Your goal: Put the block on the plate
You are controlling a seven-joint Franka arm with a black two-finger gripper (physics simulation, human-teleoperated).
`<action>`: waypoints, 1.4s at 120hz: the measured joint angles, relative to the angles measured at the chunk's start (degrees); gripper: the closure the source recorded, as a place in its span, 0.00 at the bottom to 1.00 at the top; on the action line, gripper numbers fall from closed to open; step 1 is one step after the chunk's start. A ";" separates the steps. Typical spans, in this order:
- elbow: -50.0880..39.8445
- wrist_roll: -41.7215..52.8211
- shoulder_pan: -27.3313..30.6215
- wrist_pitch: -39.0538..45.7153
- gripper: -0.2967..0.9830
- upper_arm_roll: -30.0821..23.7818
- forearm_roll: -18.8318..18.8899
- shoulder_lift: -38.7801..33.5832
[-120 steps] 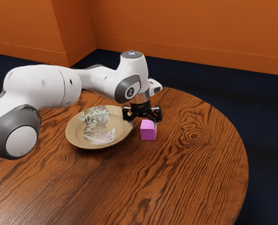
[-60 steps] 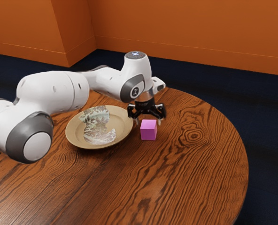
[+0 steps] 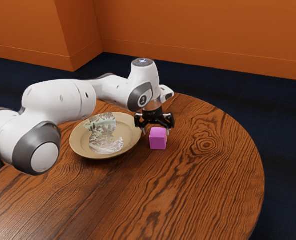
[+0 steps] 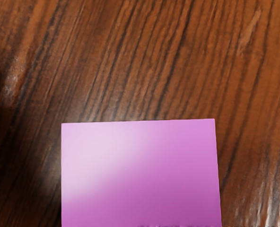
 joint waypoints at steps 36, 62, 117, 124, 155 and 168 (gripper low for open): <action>-0.09 0.35 0.02 0.48 0.23 -0.29 -0.14 0.73; 2.07 0.65 0.03 0.66 0.23 -0.26 -0.12 2.23; 2.55 1.05 0.02 0.71 0.23 -0.32 -0.27 3.70; 2.55 1.08 0.02 0.71 0.23 -0.32 -0.27 3.66; 2.34 1.24 0.03 0.44 0.42 -0.24 -0.21 3.30; 2.20 1.21 0.02 0.33 0.47 -0.17 -0.06 3.13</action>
